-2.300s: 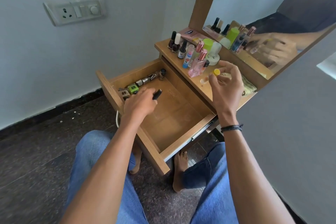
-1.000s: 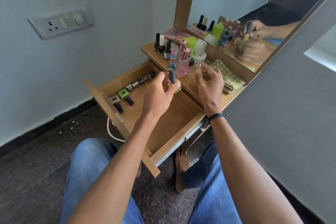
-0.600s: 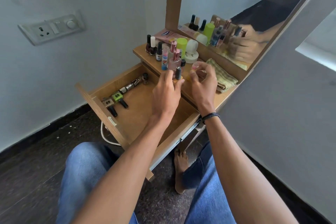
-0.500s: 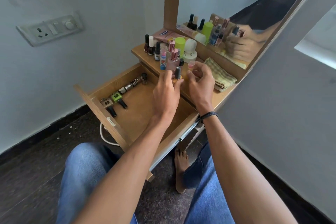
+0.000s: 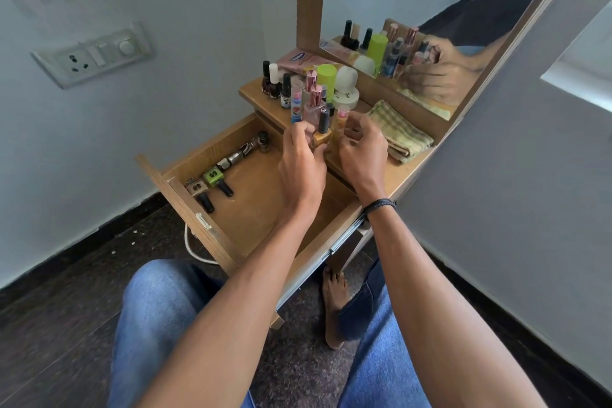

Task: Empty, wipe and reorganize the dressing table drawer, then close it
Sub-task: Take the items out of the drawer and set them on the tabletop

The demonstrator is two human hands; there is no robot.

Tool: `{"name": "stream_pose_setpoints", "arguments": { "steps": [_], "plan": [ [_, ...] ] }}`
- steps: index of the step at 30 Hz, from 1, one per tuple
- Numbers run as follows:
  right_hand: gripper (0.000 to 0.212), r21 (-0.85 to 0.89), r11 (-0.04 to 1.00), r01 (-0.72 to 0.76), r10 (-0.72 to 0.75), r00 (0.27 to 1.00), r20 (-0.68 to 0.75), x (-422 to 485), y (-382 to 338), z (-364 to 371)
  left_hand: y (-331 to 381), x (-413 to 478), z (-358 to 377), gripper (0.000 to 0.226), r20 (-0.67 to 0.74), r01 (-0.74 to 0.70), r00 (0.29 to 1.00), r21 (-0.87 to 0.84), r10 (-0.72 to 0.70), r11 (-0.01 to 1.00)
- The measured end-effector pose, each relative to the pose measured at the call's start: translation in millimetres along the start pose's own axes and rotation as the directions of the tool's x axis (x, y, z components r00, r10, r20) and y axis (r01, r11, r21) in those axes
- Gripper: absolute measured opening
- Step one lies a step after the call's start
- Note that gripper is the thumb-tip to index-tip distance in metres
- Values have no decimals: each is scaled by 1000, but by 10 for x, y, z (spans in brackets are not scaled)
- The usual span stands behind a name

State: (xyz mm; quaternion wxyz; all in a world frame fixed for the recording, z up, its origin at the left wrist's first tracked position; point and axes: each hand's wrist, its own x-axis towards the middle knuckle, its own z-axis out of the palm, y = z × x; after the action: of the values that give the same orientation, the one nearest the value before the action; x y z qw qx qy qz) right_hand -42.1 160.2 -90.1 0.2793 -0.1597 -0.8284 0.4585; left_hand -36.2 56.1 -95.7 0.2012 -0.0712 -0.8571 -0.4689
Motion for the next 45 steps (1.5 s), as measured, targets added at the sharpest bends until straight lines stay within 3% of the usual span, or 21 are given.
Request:
{"name": "stream_pose_setpoints", "arguments": {
  "steps": [10,15,18,21,24,26,30,33,37,40,45],
  "plan": [
    [36,25,1000,-17,16,1000,13,-26,3,10,-25,16,35,18,-4,32,999,-3,-32,999],
    [31,26,999,41,-38,993,-107,-49,-3,-25,-156,-41,-177,17,-25,12,1000,10,-12,1000],
    [27,39,994,106,-97,978,-185,-121,-13,-68,-435,16,-486,14,-20,67,998,137,-65,988],
    [17,54,969,241,-223,946,-236,-278,-27,-105,-806,136,-842,18,138,115,973,402,-185,908],
    [13,-11,932,363,-361,922,-140,-598,-37,0,-1089,216,-1103,46,337,13,892,646,-301,763],
    [13,-91,902,422,-423,906,14,-835,-57,148,-1166,282,-1172,57,386,-69,865,725,-321,685],
    [20,-189,892,411,-310,860,406,-1156,-73,429,-1172,419,-1164,57,465,-163,765,810,-446,564],
    [22,-237,871,430,-257,811,525,-1268,-16,527,-1188,474,-1101,71,475,-224,690,858,-546,462],
    [21,-259,899,354,-192,848,493,-1203,41,536,-1210,485,-1042,93,475,-228,691,859,-545,459],
    [22,-287,907,309,-135,858,495,-1194,67,540,-1245,455,-1064,93,507,-240,706,828,-495,506],
    [23,-335,874,353,-124,828,547,-1221,55,552,-1273,394,-1066,95,578,-282,717,752,-390,596]
  ]
}}
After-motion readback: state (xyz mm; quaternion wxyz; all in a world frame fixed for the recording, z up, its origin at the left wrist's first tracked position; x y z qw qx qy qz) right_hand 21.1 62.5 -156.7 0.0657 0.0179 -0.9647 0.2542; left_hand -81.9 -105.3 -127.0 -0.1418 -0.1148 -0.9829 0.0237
